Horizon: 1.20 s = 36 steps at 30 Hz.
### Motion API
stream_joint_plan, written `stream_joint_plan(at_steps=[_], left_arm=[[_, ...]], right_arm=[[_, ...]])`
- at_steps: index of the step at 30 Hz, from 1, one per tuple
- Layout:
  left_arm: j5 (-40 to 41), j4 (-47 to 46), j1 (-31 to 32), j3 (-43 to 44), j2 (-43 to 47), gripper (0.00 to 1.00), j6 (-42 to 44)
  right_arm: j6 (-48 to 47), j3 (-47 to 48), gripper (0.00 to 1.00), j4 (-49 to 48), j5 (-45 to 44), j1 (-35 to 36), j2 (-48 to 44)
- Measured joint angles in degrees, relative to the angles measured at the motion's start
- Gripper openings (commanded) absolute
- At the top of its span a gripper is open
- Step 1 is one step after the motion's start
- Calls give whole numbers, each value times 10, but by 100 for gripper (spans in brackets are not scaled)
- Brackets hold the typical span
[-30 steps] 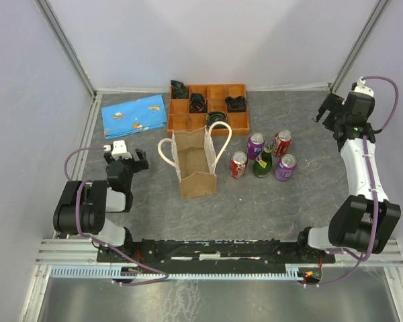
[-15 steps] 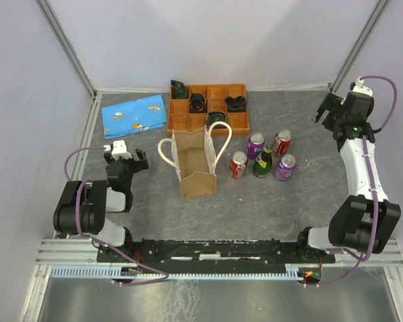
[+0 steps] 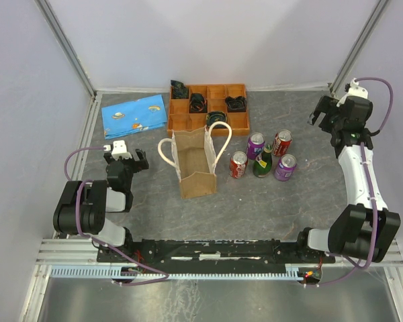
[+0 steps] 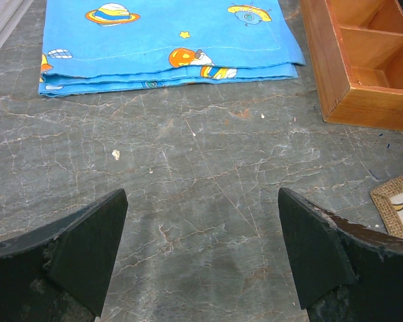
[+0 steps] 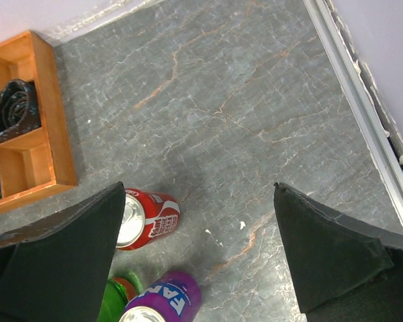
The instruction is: Take the beverage out of the canvas bag
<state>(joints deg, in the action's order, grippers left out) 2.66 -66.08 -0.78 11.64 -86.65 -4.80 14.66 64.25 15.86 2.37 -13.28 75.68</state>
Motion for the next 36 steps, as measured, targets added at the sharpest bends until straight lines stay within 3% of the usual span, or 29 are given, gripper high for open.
stream_joint_plan(at_steps=[36], left_arm=[[0, 0, 0, 0, 0, 99, 0]], right_arm=[[-11, -2, 99, -14, -37, 28, -29]])
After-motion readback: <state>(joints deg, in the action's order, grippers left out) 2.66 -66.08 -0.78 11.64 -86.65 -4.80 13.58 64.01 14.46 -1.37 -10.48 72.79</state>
